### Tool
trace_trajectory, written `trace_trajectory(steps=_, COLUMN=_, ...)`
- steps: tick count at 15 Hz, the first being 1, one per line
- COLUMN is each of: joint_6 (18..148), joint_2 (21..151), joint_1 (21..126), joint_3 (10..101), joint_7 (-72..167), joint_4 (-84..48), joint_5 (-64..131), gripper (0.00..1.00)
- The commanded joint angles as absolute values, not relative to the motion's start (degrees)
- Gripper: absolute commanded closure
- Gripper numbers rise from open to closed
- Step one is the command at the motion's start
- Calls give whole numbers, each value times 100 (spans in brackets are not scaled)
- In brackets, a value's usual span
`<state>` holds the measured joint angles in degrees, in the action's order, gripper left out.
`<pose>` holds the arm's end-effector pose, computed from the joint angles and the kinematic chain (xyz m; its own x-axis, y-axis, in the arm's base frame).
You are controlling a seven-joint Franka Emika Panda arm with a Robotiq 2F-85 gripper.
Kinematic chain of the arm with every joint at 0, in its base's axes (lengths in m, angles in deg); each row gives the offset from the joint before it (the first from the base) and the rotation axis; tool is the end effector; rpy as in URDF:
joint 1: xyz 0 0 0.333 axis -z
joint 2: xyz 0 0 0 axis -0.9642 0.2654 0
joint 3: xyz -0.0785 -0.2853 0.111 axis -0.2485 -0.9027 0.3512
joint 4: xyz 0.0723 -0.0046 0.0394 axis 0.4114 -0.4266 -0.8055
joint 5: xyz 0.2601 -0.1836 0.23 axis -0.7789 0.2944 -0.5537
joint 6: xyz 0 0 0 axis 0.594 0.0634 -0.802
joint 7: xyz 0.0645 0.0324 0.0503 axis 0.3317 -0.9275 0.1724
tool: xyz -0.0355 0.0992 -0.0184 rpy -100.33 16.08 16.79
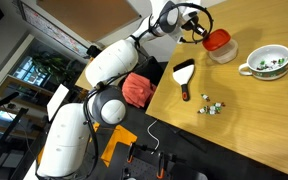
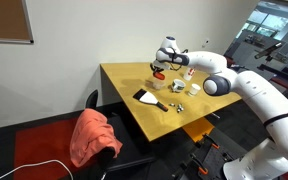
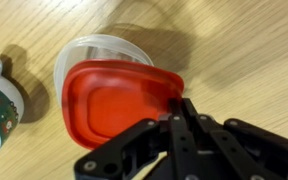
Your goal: Put the red lid on the clear bowl
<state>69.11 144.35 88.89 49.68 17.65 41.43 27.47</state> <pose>0.7861 -0.2556 0.2138 0.6059 -0.7572 0.2441 -0.7764 -0.6297 -0.0264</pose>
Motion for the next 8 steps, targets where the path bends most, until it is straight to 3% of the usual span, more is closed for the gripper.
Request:
trace_trajectory(steps=1, joint_6=6803, joint_2=14171, joint_1=8900, joint_3=5042, joint_7=1711, joint_4=3786, joint_5=2641, gripper=98)
trace_trajectory(steps=8, joint_6=6924, joint_2=14048, joint_1=8905, joint_3=4994, joint_7=1622, joint_4=3410, joint_5=2599, gripper=98)
